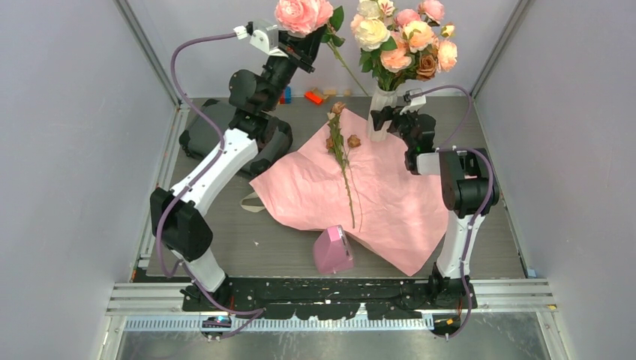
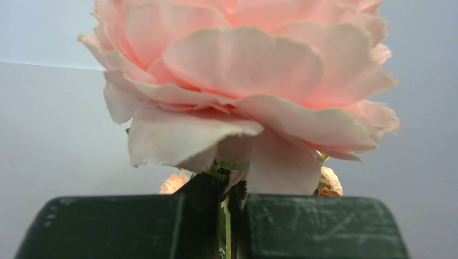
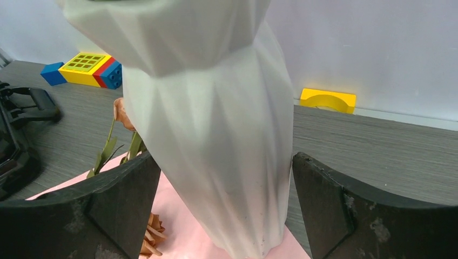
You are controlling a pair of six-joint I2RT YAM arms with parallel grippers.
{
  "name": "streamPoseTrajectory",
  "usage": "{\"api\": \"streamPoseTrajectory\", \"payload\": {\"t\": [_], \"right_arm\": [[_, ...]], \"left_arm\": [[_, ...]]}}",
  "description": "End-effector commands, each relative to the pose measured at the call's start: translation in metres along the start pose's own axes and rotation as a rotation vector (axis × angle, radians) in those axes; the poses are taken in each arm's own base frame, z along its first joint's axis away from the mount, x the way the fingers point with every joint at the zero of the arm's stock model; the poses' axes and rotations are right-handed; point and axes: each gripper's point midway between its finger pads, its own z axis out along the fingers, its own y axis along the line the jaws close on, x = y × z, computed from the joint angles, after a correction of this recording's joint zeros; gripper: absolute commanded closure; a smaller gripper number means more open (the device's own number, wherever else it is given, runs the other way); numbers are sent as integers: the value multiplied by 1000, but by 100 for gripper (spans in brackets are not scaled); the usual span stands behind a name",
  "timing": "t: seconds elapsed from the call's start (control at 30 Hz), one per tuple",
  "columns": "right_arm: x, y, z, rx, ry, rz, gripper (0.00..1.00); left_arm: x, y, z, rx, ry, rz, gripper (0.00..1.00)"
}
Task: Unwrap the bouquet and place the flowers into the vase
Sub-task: Adjust the vase at the center of the board.
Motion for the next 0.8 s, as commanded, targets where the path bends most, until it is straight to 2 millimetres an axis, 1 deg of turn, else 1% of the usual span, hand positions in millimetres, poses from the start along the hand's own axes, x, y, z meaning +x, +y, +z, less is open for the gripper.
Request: {"api": "streamPoseTrajectory", "payload": {"t": [0.0,0.27,0.33,0.4,0.43,0.47,0.5,0.57,0.6,0.73,0.77], "right_arm": [[-30,-3,15,28,-86,-66,4],[-23,-4,26,35,-71,-70,4],[-23,-4,28,36,-73,-74,6],[-24,-2,29,34,-80,-77,14],[-24,-3,28,35,-81,-76,22],[-27,-2,28,33,-89,-76,26],[-25,-1,26,32,-86,-74,33],[-30,1,23,28,-99,-71,40],[-33,3,22,21,-107,-69,42],[-37,11,16,-9,-110,-66,54],[-37,13,14,-18,-105,-65,63]], "left_arm": [[-41,-5,-1,2,-87,41,100],[-41,-8,-3,14,-80,41,100],[-41,-8,-3,15,-80,41,100],[-42,-8,-4,14,-82,42,100],[-42,-8,-4,12,-82,44,100],[-44,-8,-4,11,-84,46,100],[-44,-8,-5,10,-86,47,100],[-46,-8,-6,10,-89,49,100],[-47,-8,-6,12,-92,49,100],[-46,-8,-8,11,-95,43,100],[-46,-8,-8,9,-96,41,100]]}}
